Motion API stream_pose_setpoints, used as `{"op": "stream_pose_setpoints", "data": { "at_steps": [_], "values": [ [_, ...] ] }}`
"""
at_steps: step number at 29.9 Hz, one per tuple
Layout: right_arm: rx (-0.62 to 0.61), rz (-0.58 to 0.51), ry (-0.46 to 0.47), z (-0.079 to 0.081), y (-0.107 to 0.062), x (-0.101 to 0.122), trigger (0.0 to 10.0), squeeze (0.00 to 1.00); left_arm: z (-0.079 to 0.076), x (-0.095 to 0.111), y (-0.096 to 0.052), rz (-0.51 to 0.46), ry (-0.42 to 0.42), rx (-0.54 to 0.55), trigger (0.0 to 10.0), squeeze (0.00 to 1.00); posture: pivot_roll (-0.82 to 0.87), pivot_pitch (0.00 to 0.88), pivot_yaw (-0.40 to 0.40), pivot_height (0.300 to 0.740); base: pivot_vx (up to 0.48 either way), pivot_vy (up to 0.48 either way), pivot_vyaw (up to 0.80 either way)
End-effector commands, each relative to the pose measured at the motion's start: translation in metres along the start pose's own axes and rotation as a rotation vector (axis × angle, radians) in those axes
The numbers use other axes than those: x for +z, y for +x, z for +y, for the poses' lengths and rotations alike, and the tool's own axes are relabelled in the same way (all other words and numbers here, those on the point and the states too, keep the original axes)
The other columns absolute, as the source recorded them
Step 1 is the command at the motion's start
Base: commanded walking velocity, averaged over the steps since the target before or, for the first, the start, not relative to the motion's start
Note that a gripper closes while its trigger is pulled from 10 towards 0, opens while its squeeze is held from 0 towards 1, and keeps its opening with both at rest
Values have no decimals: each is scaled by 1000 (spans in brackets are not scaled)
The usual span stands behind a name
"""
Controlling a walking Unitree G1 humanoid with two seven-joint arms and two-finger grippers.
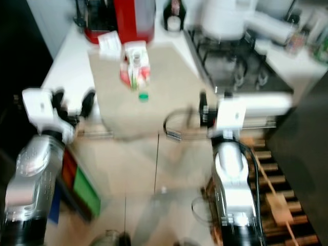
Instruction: Restocking fridge
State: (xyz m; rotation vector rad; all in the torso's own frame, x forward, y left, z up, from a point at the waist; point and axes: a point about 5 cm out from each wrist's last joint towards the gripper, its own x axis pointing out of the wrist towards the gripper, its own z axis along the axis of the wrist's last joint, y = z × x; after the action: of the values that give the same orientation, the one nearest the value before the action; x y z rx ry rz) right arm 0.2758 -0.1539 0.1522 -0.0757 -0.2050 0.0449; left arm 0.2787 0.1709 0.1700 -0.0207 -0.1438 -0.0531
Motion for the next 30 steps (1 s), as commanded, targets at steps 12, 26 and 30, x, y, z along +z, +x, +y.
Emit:
{"op": "stream_pose_setpoints", "data": {
  "at_steps": [12, 26, 30],
  "values": [
    [60, -65, -4, 5, 20, 17, 10000, 0, -25, 26, 6, -74, 56, -48, 10000, 0, -4, 0, -35, 736, 269, 0, 0],
    [74, -92, 4, 12, 31, 24, 10000, 0, -30, 33, 24, -78, 18, -64, 10000, 0, -39, 0, -20, 736, 465, 0, 0],
    [63, -100, 0, 9, 31, 26, 10000, 0, -33, 48, 40, -119, 85, -168, 10000, 0, -47, 0, -23, 736, 352, 0, 0]
  ]
}}
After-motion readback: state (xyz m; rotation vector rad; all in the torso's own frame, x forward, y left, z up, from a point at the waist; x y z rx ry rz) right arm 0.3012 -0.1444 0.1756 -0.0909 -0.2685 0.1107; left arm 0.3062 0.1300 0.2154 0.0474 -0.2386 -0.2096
